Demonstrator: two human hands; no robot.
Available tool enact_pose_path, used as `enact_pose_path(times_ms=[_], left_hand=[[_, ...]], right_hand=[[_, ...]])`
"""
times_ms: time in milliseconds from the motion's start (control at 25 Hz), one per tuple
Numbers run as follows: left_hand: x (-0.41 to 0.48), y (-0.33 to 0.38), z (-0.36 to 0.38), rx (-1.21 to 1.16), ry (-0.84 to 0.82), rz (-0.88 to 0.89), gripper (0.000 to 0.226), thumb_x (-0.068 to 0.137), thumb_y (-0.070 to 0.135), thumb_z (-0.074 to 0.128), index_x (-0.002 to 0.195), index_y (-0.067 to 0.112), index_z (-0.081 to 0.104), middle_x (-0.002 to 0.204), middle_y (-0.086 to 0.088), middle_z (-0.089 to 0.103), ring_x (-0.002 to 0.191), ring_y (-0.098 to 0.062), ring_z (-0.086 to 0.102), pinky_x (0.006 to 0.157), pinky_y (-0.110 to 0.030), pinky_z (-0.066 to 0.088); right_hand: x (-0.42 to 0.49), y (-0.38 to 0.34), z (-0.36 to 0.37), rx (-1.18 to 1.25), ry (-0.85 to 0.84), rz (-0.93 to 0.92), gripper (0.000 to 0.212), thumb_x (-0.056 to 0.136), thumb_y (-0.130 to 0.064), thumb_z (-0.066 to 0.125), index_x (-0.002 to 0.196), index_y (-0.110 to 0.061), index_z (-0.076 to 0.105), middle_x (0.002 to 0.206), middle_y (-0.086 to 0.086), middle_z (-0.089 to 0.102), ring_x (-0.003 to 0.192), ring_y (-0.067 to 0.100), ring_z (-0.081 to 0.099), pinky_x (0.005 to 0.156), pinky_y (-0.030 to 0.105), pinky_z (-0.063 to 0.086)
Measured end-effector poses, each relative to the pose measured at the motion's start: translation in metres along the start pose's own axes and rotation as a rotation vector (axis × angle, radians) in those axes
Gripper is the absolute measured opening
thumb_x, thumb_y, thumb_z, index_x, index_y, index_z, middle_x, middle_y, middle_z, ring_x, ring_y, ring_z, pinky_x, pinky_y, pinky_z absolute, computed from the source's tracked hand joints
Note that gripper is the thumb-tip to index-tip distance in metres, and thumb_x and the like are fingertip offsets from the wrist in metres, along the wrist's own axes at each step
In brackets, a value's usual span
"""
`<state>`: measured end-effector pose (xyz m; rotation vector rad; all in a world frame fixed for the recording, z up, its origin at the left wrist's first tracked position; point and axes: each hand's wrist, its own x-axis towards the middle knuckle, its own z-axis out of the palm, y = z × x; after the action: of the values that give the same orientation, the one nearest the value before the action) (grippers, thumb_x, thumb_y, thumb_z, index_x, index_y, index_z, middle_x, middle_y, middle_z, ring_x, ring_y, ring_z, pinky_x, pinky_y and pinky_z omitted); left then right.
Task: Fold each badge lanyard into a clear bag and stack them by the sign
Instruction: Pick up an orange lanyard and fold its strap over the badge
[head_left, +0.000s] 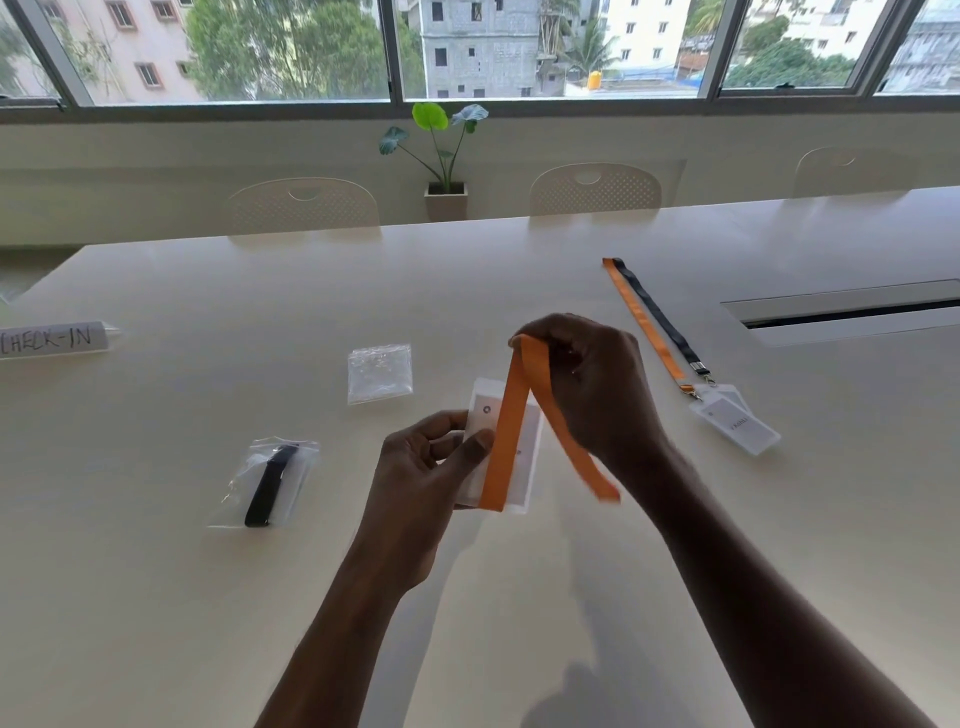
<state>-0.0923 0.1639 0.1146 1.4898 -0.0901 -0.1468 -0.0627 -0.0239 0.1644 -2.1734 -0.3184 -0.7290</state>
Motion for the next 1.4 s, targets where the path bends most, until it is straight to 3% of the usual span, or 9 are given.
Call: enact_pose_path(times_ms=[160, 320, 440, 600, 760, 880, 1000, 1200, 1400], left_hand=[[-0.007, 0.002, -0.003, 0.023, -0.045, 0.025, 0.038, 0.081, 0.04, 0.069, 0.116, 0.025, 0.072, 0.109, 0.003, 0.081, 0.1, -0.022, 0.078, 0.085, -0.046, 0.065], [-0.013, 0.001, -0.007, 0.022, -0.119, 0.038, 0.035, 0.082, 0.025, 0.076, 0.117, 0.019, 0.074, 0.11, -0.001, 0.081, 0.1, -0.025, 0.079, 0.082, -0.043, 0.065], [-0.018, 0.001, -0.007, 0.023, -0.157, 0.054, 0.032, 0.086, 0.012, 0.077, 0.118, 0.013, 0.073, 0.11, -0.006, 0.081, 0.1, -0.027, 0.079, 0.082, -0.039, 0.065], [-0.018, -0.001, -0.007, 0.037, -0.154, 0.068, 0.032, 0.09, 0.013, 0.075, 0.121, 0.014, 0.068, 0.109, -0.008, 0.082, 0.1, -0.028, 0.079, 0.089, -0.045, 0.063], [-0.016, -0.001, -0.006, 0.062, -0.078, 0.135, 0.028, 0.089, 0.011, 0.076, 0.115, 0.017, 0.07, 0.106, -0.002, 0.082, 0.099, -0.022, 0.079, 0.089, -0.041, 0.064], [-0.012, 0.002, -0.005, 0.046, -0.044, 0.211, 0.028, 0.087, -0.003, 0.076, 0.105, 0.018, 0.076, 0.106, -0.006, 0.081, 0.098, -0.025, 0.078, 0.084, -0.033, 0.063], [-0.003, 0.004, -0.007, 0.088, -0.009, 0.316, 0.026, 0.085, -0.004, 0.079, 0.102, 0.015, 0.077, 0.116, -0.011, 0.07, 0.104, -0.033, 0.073, 0.091, -0.047, 0.063], [0.001, 0.008, -0.008, 0.082, -0.021, 0.292, 0.027, 0.088, -0.001, 0.076, 0.102, 0.022, 0.076, 0.107, 0.0, 0.08, 0.101, -0.019, 0.077, 0.087, -0.034, 0.062], [0.003, 0.009, -0.006, 0.041, 0.001, 0.258, 0.026, 0.086, 0.001, 0.078, 0.099, 0.023, 0.079, 0.104, -0.003, 0.082, 0.103, -0.024, 0.076, 0.095, -0.045, 0.059]], right_hand=[[0.013, 0.009, 0.003, 0.067, -0.028, 0.084, 0.014, 0.1, -0.013, 0.067, 0.104, -0.007, 0.079, 0.096, -0.011, 0.073, 0.076, -0.008, 0.067, 0.075, 0.0, 0.05], [0.021, 0.019, 0.003, 0.384, -0.1, 0.279, 0.016, 0.102, -0.015, 0.063, 0.095, -0.013, 0.077, 0.086, 0.006, 0.078, 0.072, 0.012, 0.075, 0.063, 0.02, 0.06], [0.024, 0.031, 0.002, 0.66, -0.146, 0.474, 0.022, 0.105, -0.012, 0.059, 0.096, 0.001, 0.074, 0.079, 0.014, 0.075, 0.064, 0.024, 0.068, 0.054, 0.03, 0.057], [0.011, 0.037, 0.015, 0.715, -0.262, 0.746, 0.021, 0.102, -0.015, 0.063, 0.087, -0.003, 0.073, 0.081, 0.009, 0.073, 0.071, 0.02, 0.064, 0.067, 0.031, 0.054], [-0.008, 0.037, 0.029, 0.787, -0.365, 0.97, 0.025, 0.106, -0.008, 0.053, 0.091, -0.001, 0.071, 0.086, 0.014, 0.073, 0.067, 0.017, 0.072, 0.059, 0.027, 0.062], [-0.028, 0.039, 0.044, 0.889, -0.518, 1.087, 0.026, 0.108, 0.0, 0.043, 0.102, 0.003, 0.068, 0.105, 0.026, 0.074, 0.087, 0.031, 0.07, 0.079, 0.033, 0.063], [-0.046, 0.041, 0.053, 1.069, -0.685, 1.208, 0.028, 0.108, 0.004, 0.036, 0.1, 0.002, 0.063, 0.074, 0.013, 0.067, 0.056, 0.011, 0.059, 0.046, 0.014, 0.049], [-0.057, 0.037, 0.063, 1.085, -0.842, 1.193, 0.018, 0.107, -0.003, 0.047, 0.092, -0.005, 0.057, 0.058, 0.0, 0.057, 0.038, -0.001, 0.041, 0.035, 0.009, 0.032], [-0.068, 0.039, 0.059, 0.925, -0.828, 1.143, 0.012, 0.106, -0.009, 0.055, 0.104, -0.001, 0.062, 0.061, 0.001, 0.055, 0.043, 0.001, 0.041, 0.04, 0.012, 0.033]])
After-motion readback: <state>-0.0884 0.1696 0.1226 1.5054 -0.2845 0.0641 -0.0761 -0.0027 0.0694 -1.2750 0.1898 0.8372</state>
